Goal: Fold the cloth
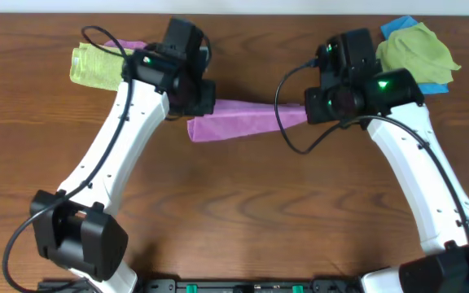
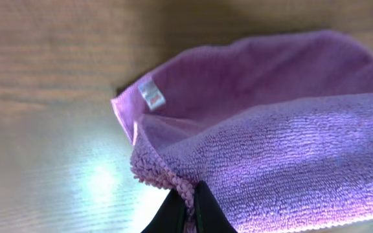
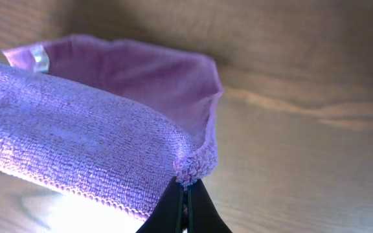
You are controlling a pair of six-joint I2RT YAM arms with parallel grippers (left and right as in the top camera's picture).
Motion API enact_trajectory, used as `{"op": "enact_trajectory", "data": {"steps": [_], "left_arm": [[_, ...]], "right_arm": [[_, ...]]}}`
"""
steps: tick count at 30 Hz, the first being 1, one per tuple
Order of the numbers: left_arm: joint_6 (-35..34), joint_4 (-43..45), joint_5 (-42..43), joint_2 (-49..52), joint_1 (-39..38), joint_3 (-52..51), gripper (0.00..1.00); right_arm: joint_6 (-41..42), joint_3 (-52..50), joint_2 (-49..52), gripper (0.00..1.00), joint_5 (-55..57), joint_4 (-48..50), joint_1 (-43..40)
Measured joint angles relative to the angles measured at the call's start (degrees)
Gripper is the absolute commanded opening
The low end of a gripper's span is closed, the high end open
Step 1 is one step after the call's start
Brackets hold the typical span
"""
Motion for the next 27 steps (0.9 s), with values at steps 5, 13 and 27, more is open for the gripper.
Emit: {"op": "enact_trajectory", "data": {"steps": [5, 13, 27], "left_arm": [[-0.8, 0.6, 0.4, -5.9, -0.1, -6.3, 0.06], [-2.4, -0.6, 0.9, -18.8, 0.0, -15.9, 0.06], [-4.0, 2.8, 0.5, -22.8, 0.0, -20.9, 0.06]], "right_arm": [[0.0, -1.5, -1.6, 0.02, -1.9, -2.3, 0.1], [0.3, -2.8, -6.3, 0.02, -1.9, -10.3, 1.6], [0.5, -3.0, -8.2, 0.02, -0.8, -11.0, 4.0]]}}
